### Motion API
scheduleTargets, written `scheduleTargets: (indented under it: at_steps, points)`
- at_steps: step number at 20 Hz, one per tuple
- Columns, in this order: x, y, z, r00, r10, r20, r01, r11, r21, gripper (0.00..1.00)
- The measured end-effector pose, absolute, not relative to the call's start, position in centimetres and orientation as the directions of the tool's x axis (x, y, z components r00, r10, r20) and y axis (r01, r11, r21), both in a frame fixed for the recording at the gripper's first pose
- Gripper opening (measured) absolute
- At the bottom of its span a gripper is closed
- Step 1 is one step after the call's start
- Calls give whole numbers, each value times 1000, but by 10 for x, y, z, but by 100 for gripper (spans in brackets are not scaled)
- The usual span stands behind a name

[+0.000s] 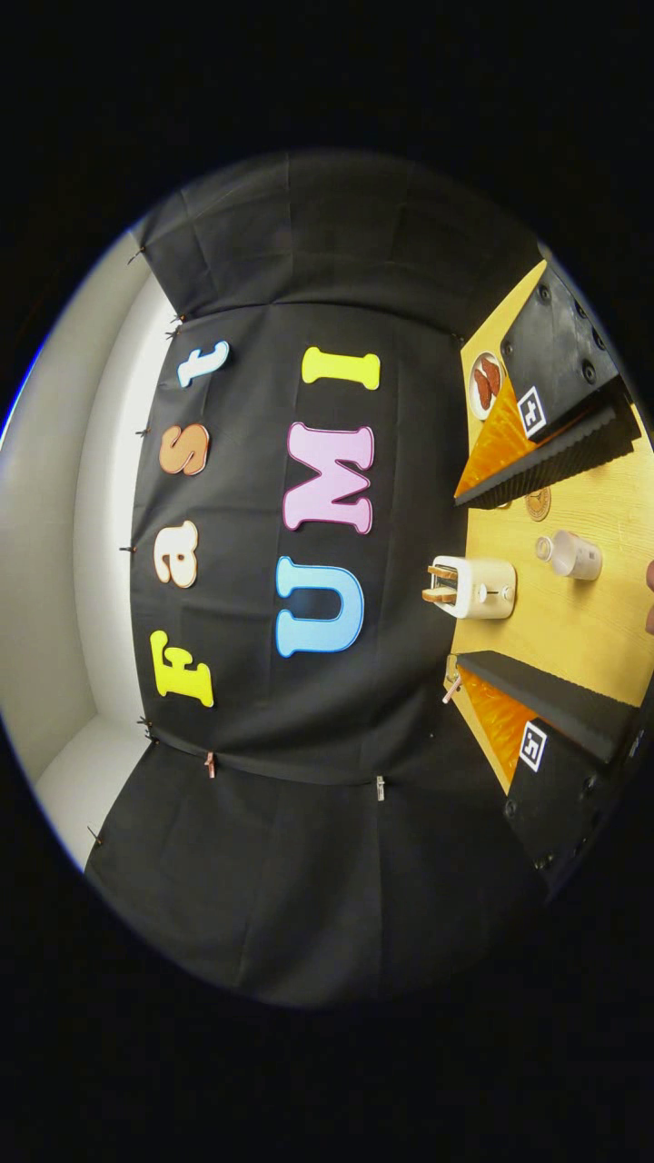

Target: Take the bottle from table, then pour the juice into the cup, finally place the bottle on the coaster

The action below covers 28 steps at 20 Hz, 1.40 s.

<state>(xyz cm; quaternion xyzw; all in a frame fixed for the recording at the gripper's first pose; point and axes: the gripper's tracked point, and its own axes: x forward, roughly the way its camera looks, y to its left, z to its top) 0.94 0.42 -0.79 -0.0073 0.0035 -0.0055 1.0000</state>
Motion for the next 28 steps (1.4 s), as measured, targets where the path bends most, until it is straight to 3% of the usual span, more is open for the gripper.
scheduleTargets:
  at_steps: [16, 28]
  points:
    - [31, 20, -32, 997, -24, 74, 31, 996, -88, 97]
    - [49, -13, -140, 987, -161, 26, 161, 987, 4, 97]
